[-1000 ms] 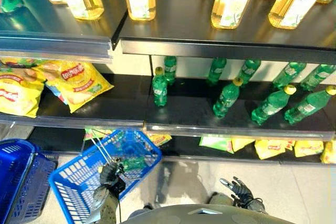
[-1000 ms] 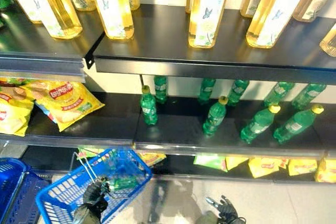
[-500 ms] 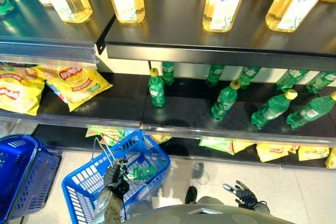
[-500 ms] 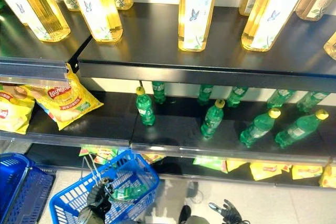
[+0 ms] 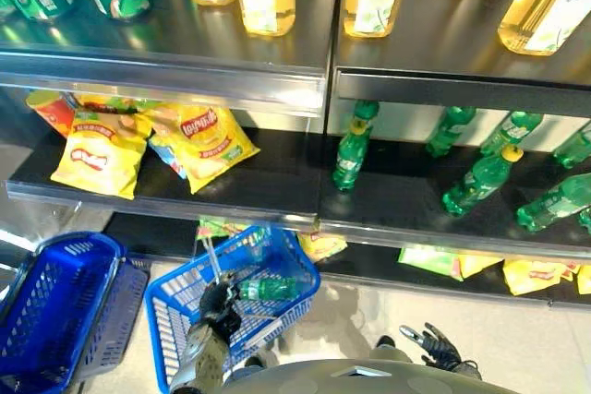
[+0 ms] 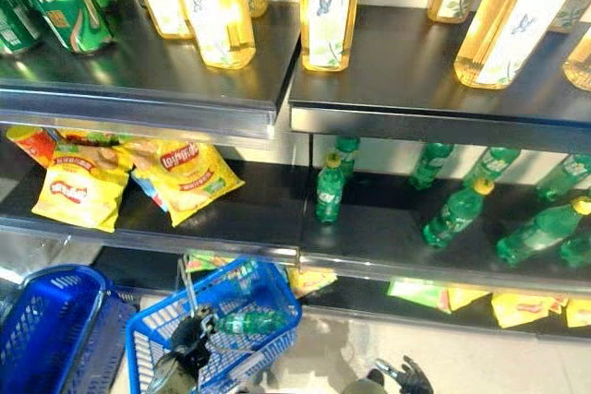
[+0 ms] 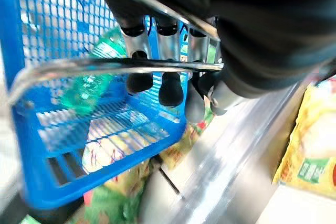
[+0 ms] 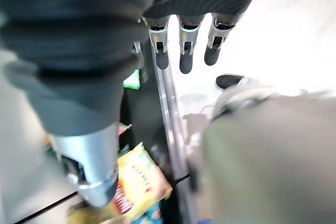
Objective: Pick up the snacks into the basket
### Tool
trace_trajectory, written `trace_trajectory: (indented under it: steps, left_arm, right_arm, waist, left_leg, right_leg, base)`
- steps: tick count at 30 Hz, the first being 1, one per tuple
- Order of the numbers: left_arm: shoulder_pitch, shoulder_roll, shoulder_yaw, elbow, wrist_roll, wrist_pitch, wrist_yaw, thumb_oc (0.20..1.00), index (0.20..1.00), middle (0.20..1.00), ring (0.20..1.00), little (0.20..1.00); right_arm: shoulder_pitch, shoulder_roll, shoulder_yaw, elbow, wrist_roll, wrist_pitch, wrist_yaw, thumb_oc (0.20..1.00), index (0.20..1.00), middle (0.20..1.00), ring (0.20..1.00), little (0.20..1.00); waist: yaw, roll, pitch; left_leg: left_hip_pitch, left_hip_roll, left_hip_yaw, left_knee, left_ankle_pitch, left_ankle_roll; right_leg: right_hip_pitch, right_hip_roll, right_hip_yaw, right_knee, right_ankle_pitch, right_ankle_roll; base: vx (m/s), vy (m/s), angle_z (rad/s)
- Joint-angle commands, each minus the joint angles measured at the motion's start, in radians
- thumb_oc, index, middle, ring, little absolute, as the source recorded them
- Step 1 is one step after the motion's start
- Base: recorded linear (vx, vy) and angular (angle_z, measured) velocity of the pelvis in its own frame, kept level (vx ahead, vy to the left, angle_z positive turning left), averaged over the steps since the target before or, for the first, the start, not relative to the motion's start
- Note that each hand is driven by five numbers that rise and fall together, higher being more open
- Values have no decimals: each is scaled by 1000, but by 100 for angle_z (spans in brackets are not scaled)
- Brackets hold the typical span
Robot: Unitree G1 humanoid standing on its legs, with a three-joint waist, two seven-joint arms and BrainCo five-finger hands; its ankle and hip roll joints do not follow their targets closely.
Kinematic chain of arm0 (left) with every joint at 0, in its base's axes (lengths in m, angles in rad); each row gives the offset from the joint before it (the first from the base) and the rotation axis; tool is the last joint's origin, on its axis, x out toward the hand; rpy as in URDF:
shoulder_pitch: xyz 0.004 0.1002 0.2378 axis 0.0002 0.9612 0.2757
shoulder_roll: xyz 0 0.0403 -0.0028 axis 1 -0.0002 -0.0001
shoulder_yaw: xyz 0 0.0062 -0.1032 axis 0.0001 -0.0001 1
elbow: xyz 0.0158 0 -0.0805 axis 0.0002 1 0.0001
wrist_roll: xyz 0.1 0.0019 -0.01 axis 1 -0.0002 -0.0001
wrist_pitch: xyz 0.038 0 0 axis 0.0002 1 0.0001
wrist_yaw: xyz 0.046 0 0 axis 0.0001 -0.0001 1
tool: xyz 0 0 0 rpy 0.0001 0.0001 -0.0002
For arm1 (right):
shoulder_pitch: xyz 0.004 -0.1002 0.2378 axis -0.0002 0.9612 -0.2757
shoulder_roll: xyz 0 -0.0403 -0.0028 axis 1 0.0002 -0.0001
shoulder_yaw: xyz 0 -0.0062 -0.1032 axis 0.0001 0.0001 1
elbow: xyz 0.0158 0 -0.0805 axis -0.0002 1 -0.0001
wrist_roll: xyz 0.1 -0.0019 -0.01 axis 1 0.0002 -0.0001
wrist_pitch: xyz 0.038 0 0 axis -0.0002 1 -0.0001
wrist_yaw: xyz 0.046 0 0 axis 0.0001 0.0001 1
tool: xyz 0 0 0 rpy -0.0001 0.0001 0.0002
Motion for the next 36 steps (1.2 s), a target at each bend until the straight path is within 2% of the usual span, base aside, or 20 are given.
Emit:
trace_trajectory:
  steps: [1, 2, 4, 5, 6, 7, 10, 14, 15, 17, 18, 19, 20, 21, 22, 23, 28, 31, 33, 36]
  left_arm:
    - [-81, 35, 49, -241, 60, -108, -73, 200, 200, 200, 200, 200]
    - [-78, 35, 42, -246, 60, -106, -73, 200, 200, 200, 200, 200]
    - [-77, 35, 42, -247, 60, -106, -73, 200, 200, 200, 200, 200]
    - [-74, 35, 34, -246, 55, -106, -85, 200, 200, 200, 200, 200]
    - [-74, 35, 34, -246, 54, -106, -85, 200, 200, 200, 200, 200]
    - [-67, 36, 26, -248, 54, -103, -88, 200, 200, 200, 200, 200]
    - [-49, 24, 19, -238, 55, -99, -98, 200, 200, 200, 200, 200]
    - [-44, 2, 17, -241, 25, -92, -107, 200, 200, 200, 200, 200]
    - [-55, 7, 9, -239, 25, -86, -108, 200, 200, 200, 200, 200]
    - [-62, 4, 8, -236, 21, -87, -110, 200, 200, 200, 200, 200]
    - [-62, 4, 8, -236, 21, -87, -110, 200, 200, 200, 200, 200]
    - [-66, 6, 12, -239, 23, -88, -100, 200, 200, 200, 200, 200]
    - [-65, 6, 12, -239, 23, -88, -100, 200, 200, 200, 200, 200]
    - [-67, 10, 14, -241, 26, -90, -90, 200, 200, 200, 200, 200]
    - [-66, 10, 14, -241, 26, -90, -90, 200, 200, 200, 200, 200]
    - [-66, 12, 17, -236, 27, -91, -84, 200, 200, 200, 200, 200]
    - [-62, 5, 19, -211, 22, -91, -82, 200, 200, 200, 200, 200]
    - [-69, 8, 10, -212, 23, -89, -86, 200, 200, 200, 200, 200]
    - [-69, 14, 8, -218, 14, -86, -92, 200, 200, 200, 200, 200]
    - [-75, 35, -4, -230, 35, -83, -104, 200, 200, 200, 200, 200]
  right_arm:
    - [-29, -3, 21, 17, -8, -10, -4, 1000, 1000, 1000, 1000, 1000]
    - [-30, -3, 29, 19, -8, -10, 1, 1000, 1000, 1000, 1000, 1000]
    - [-30, -3, 30, 20, -8, -10, 1, 1000, 1000, 1000, 1000, 1000]
    - [-21, -2, 41, 38, 3, -16, 15, 1000, 1000, 1000, 1000, 1000]
    - [-20, -2, 42, 38, 3, -16, 15, 1000, 1000, 1000, 1000, 1000]
    - [-6, 2, 49, 46, 16, -24, 22, 1000, 1000, 1000, 1000, 1000]
    - [16, 5, 60, 54, 32, -25, 30, 1000, 1000, 1000, 1000, 1000]
    - [8, -2, 61, 74, 22, -20, 25, 1000, 1000, 1000, 1000, 1000]
    - [5, -10, 66, 71, 12, -20, 27, 1000, 1000, 1000, 1000, 1000]
    - [-1, -17, 64, 78, 4, -18, 20, 1000, 1000, 1000, 1000, 1000]
    - [-1, -17, 64, 78, 4, -18, 20, 1000, 1000, 1000, 1000, 1000]
    - [2, -18, 59, 82, 2, -14, 19, 1000, 1000, 1000, 1000, 1000]
    - [2, -18, 59, 81, 2, -14, 19, 1000, 1000, 1000, 1000, 1000]
    - [6, -16, 54, 79, 3, -14, 13, 1000, 1000, 1000, 1000, 1000]
    - [6, -16, 55, 79, 3, -14, 13, 1000, 1000, 1000, 1000, 1000]
    - [10, -16, 52, 76, 3, -16, 12, 1000, 1000, 1000, 1000, 1000]
    - [23, -25, 53, 65, -8, -17, 17, 1000, 1000, 1000, 1000, 1000]
    - [16, -39, 42, 64, -22, -11, 15, 1000, 1000, 1000, 1000, 1000]
    - [12, -40, 22, 70, -23, -8, 17, 1000, 1000, 1000, 1000, 1000]
    - [15, -31, -25, 70, -12, -5, 11, 1000, 1000, 1000, 1000, 1000]
  waist:
    - [27, 17, 18]
    - [15, 19, 22]
    - [17, 20, 22]
    - [-2, 16, 25]
    - [-2, 17, 24]
    - [-17, 8, 20]
    - [-36, -4, 4]
    - [-15, 3, -7]
    - [-21, -14, -1]
    - [-15, -26, 6]
    - [-15, -26, 6]
    - [-20, -35, -13]
    - [-21, -37, -13]
    - [-23, -37, -26]
    - [-23, -36, -24]
    - [-29, -25, -28]
    - [-41, 17, -21]
    - [-36, 31, -8]
    - [-38, 23, -4]
    - [-42, -4, -3]
  left_leg:
    - [-31, 7, -63, 4, -13, 42]
    - [-31, -6, -70, 4, -11, 53]
    - [-31, -6, -67, 4, -13, 52]
    - [-52, -37, -72, 4, 24, 68]
    - [-51, -35, -72, 4, 24, 66]
    - [-56, -54, -95, 4, 32, 65]
    - [-53, -73, -123, 4, 32, 61]
    - [-53, -62, -97, 4, 59, 43]
    - [-81, -20, -44, 65, 62, 11]
    - [-97, 35, -37, 96, 65, -15]
    - [-97, 36, -37, 96, 64, -16]
    - [-105, 115, -46, 64, 104, -45]
    - [-114, 117, -38, 63, 121, -43]
    - [-132, 204, -43, 42, 195, -65]
    - [-128, 207, -44, 40, 196, -67]
    - [-133, 274, -53, 20, 262, -81]
    - [-119, 370, -62, 4, 355, -142]
    - [-123, 357, -103, 9, 320, -144]
    - [-121, 322, -82, 24, 248, -126]
    - [-117, 255, -36, 38, 156, -100]
  right_leg:
    - [54, -64, -36, 73, 140, 98]
    - [39, -19, -10, 104, 106, 90]
    - [35, -20, -7, 110, 102, 89]
    - [5, 170, 13, 79, 9, 27]
    - [6, 171, 13, 78, 8, 26]
    - [-16, 272, 56, 41, -29, 5]
    - [17, 346, 158, -94, -60, -32]
    - [73, 333, 138, -163, -43, -28]
    - [84, 315, 130, -176, -37, -25]
    - [109, 296, 124, -197, -36, -20]
    - [110, 296, 123, -198, -36, -21]
    - [119, 283, 144, -206, -47, -6]
    - [109, 283, 136, -204, -38, -15]
    - [107, 271, 131, -198, -60, -15]
    - [110, 273, 130, -196, -63, -16]
    - [108, 268, 135, -185, -80, -14]
    - [111, 236, 153, -149, -92, -2]
    - [117, 191, 176, -130, -91, 21]
    - [126, 150, 187, -127, -80, 40]
    - [128, 64, 182, -132, 5, 88]
  base:
    - [49, 446, -48]
    - [44, 332, -35]
    - [1, 142, -12]
    - [-16, 177, -6]
    - [13, 220, -16]
    - [58, 43, 4]
    - [66, -2, 61]
    - [12, -16, 26]
    - [0, 0, 0]
    - [-35, 37, 30]
    - [54, 130, 36]
    - [26, 69, 17]
    - [81, 165, 14]
    - [8, 72, 4]
    - [123, 232, -2]
    - [70, 131, -13]
    - [125, 322, -7]
    - [159, 416, 1]
    - [150, 372, -19]
    - [134, 379, 6]
